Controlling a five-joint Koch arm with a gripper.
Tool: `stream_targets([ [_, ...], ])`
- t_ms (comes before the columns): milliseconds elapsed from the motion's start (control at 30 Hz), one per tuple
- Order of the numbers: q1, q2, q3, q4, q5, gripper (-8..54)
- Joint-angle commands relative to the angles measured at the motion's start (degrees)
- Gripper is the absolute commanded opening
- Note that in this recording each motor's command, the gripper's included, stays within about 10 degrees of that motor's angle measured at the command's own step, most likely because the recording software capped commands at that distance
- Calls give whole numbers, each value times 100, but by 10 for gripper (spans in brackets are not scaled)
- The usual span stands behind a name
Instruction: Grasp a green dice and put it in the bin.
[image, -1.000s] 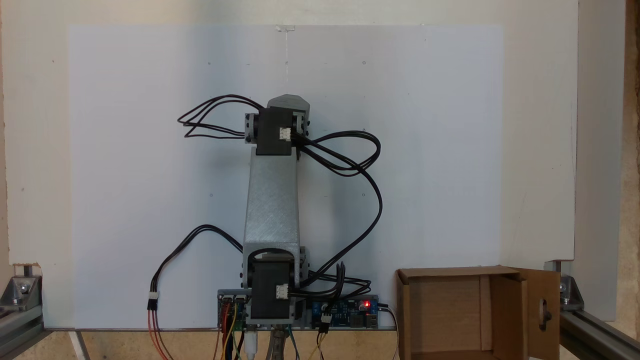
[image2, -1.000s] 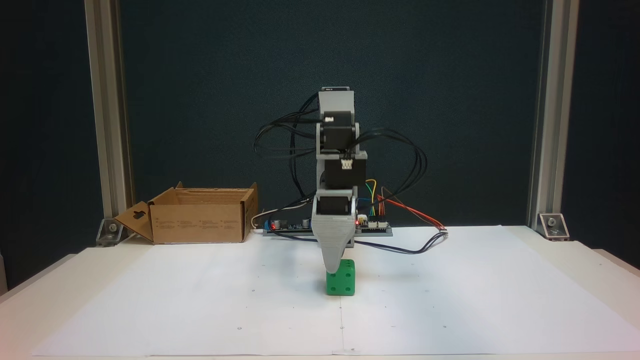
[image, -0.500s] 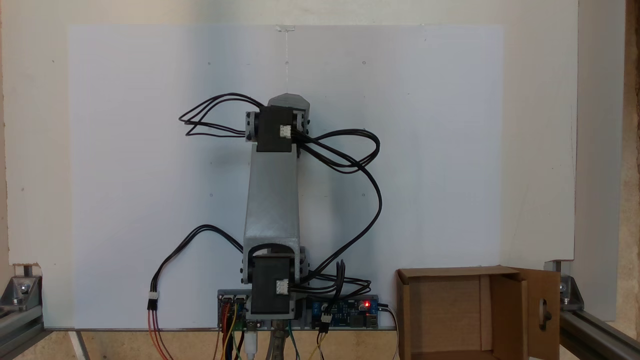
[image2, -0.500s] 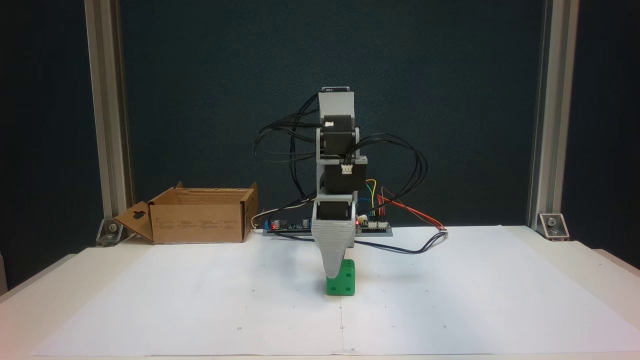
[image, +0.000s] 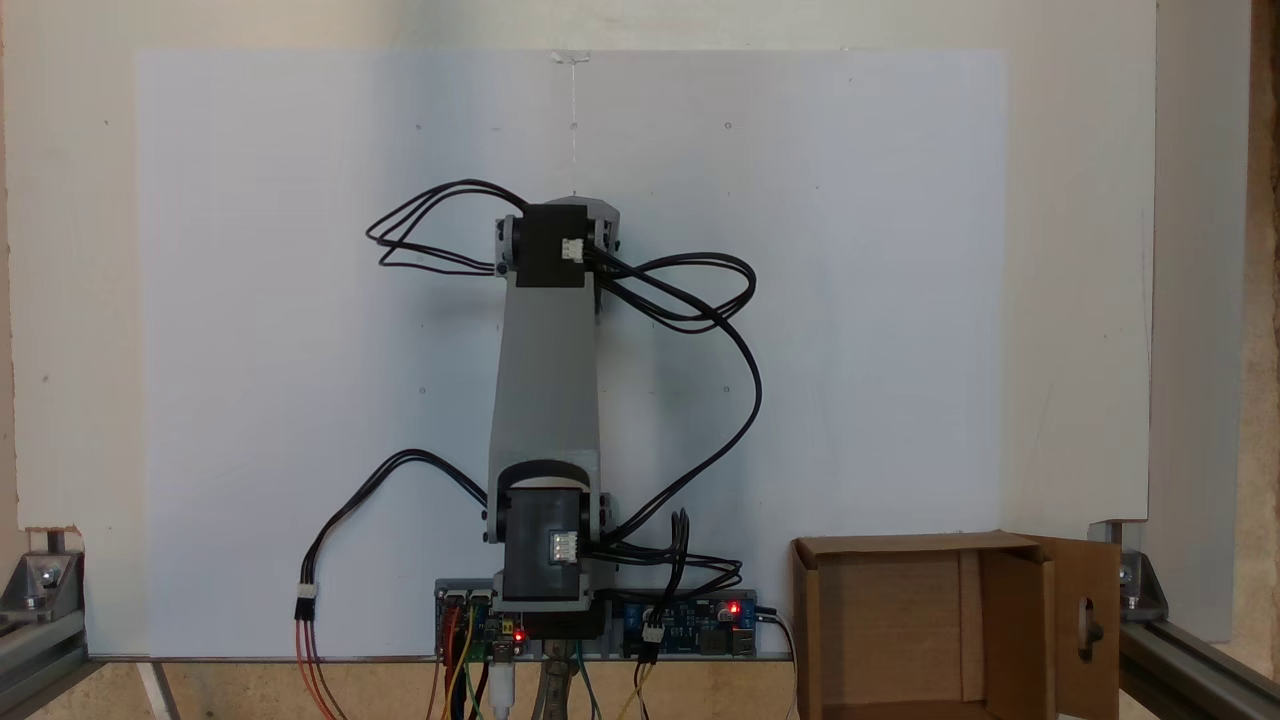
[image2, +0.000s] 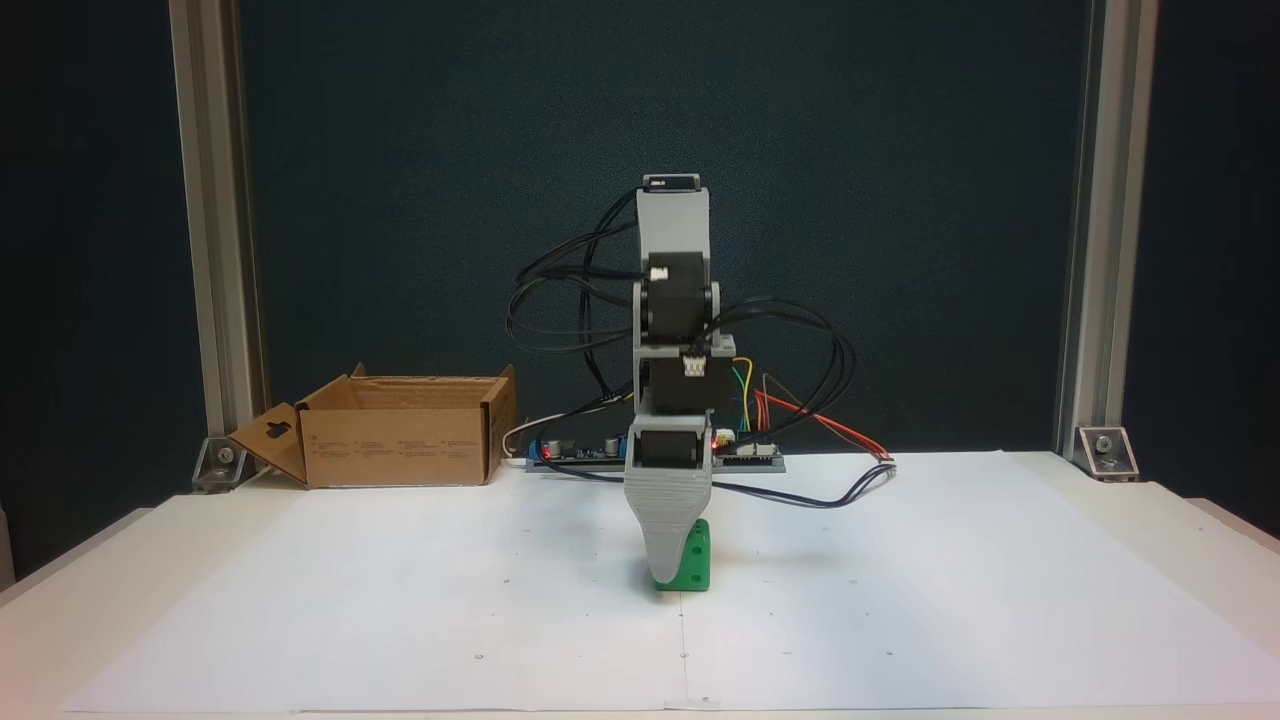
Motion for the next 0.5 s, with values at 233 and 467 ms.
stream_targets([
  [233,18,-97,-53,-246,0,417],
  [467,18,-123,-35,-246,0,417],
])
